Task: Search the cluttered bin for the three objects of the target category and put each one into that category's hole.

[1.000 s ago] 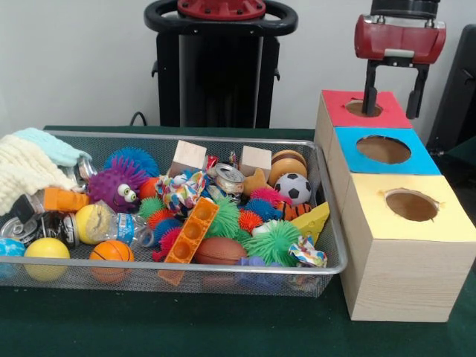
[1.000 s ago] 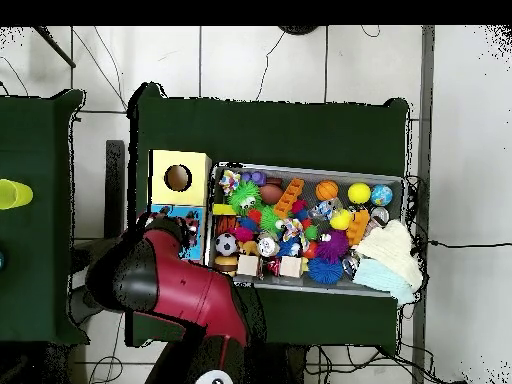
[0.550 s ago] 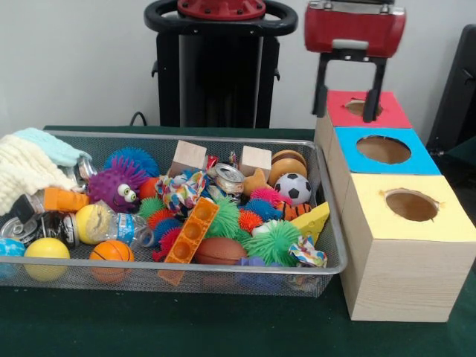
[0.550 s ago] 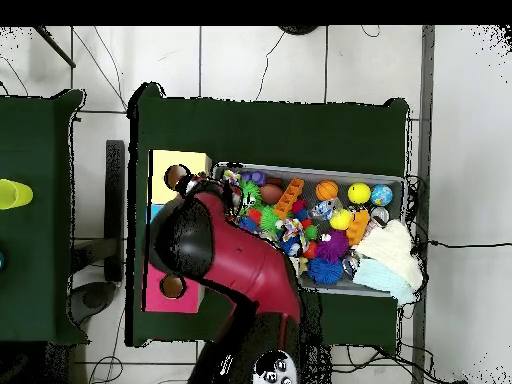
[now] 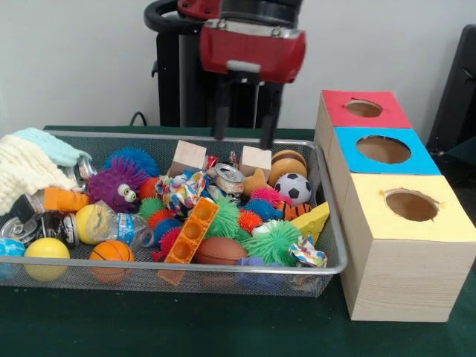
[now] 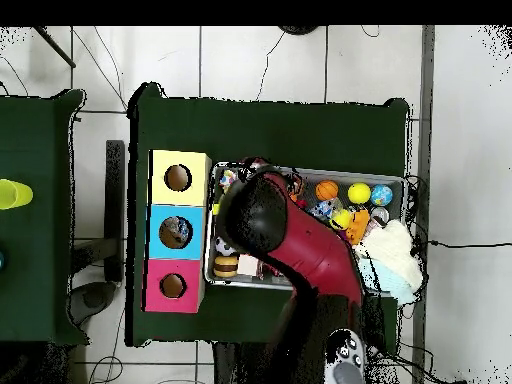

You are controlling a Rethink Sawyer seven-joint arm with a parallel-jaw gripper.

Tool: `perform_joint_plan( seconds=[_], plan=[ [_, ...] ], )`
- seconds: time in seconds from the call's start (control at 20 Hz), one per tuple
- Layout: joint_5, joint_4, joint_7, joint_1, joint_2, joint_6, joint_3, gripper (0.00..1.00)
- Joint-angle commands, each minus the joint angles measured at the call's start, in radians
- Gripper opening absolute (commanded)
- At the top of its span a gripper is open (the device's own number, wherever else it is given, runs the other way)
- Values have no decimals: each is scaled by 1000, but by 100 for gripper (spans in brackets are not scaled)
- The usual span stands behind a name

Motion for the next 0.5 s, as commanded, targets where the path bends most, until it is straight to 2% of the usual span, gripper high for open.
perform_joint_plan(
  seconds=[0.05, 0.3, 0.5],
  plan=[
    [-16, -36, 164, -107, 143, -24, 95, 100],
    [-21, -11, 188, -157, 163, -108, 114, 100],
    [5, -11, 235, -164, 184, -153, 105, 100]
  ],
)
